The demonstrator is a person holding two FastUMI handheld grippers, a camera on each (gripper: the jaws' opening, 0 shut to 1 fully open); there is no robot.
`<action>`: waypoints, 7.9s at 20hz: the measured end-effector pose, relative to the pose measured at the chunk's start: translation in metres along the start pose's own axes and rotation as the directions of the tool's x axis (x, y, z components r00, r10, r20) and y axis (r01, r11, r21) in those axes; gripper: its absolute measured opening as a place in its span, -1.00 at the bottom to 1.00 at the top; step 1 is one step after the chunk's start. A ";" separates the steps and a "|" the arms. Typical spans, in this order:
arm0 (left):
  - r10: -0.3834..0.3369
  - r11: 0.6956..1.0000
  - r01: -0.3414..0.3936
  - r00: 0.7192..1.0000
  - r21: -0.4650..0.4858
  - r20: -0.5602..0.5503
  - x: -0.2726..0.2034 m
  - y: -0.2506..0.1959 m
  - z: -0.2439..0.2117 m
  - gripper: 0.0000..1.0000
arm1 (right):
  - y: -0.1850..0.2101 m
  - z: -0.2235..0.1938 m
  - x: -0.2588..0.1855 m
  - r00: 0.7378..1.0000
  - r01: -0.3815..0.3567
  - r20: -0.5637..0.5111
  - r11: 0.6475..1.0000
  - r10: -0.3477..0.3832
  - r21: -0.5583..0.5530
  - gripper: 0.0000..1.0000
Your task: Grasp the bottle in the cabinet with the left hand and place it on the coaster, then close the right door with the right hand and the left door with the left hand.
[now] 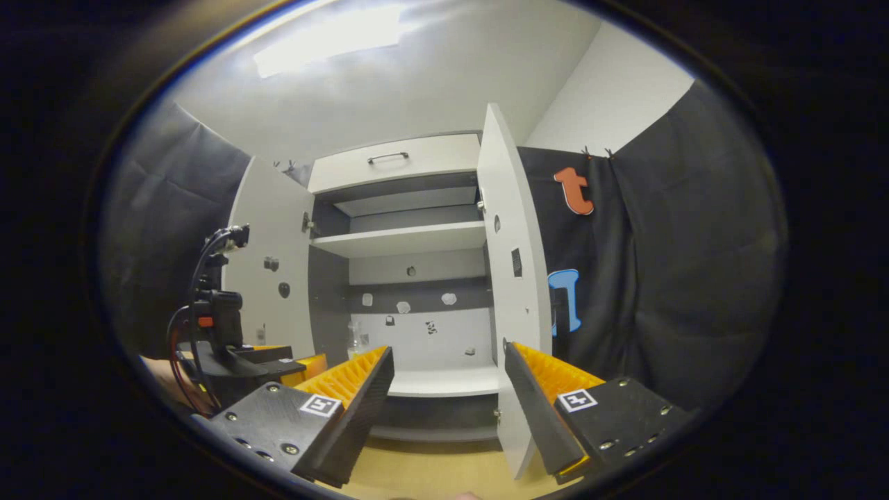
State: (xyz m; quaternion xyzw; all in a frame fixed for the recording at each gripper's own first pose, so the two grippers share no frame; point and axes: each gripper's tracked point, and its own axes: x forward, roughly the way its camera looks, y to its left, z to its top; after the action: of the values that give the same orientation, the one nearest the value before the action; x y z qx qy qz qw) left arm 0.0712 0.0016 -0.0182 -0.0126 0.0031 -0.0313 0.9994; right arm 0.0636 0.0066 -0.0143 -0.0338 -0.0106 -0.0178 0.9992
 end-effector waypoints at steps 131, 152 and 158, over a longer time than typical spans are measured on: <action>-0.043 0.993 0.049 0.998 -0.108 0.051 -0.139 0.115 0.030 0.84 | -0.254 -0.030 0.035 0.939 0.282 -0.183 0.957 -0.291 -0.073 0.87; -0.046 0.995 0.043 0.998 -0.086 -0.036 -0.142 0.108 -0.012 0.86 | -0.198 -0.028 0.109 0.966 0.155 -0.191 0.981 -0.175 -0.115 0.84; -0.051 0.997 0.050 0.999 -0.056 -0.009 -0.145 0.104 0.000 0.93 | -0.162 -0.033 0.111 0.971 0.093 -0.210 0.991 -0.111 -0.096 0.84</action>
State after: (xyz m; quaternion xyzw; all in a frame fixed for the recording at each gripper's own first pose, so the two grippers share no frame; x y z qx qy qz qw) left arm -0.0668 0.1146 -0.0201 -0.0405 0.0090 -0.0567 0.9975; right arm 0.1690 -0.1610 -0.0341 -0.0738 0.0967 -0.0731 0.9899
